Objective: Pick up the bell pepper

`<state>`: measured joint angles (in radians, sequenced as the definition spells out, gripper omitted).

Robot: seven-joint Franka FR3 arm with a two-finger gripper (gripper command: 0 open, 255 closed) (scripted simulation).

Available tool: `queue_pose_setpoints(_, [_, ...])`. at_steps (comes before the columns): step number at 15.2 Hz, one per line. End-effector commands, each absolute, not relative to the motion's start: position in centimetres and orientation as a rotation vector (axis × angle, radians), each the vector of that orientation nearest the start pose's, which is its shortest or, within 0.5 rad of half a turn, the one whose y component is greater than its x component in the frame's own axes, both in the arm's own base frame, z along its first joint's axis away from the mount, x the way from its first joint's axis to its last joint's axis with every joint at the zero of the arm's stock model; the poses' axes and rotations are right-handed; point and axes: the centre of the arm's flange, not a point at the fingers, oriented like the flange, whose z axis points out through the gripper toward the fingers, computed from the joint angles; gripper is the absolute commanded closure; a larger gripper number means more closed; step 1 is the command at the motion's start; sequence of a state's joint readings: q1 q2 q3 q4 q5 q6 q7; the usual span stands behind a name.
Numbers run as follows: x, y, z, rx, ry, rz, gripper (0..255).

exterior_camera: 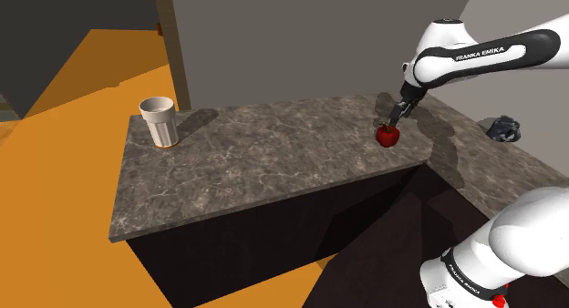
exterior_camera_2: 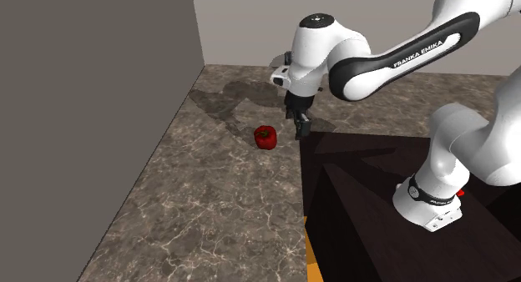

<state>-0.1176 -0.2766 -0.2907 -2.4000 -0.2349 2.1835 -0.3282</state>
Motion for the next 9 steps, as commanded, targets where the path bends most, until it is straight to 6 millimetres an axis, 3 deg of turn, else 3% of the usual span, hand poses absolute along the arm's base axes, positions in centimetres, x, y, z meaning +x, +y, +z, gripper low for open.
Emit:
queue_pose_setpoints(1, [42.9, -21.2, 41.0, -3.283, -0.094, -0.014, 0])
queue_pose_setpoints(9, [47.2, -28.9, 36.3, -3.336, -0.083, -0.007, 0])
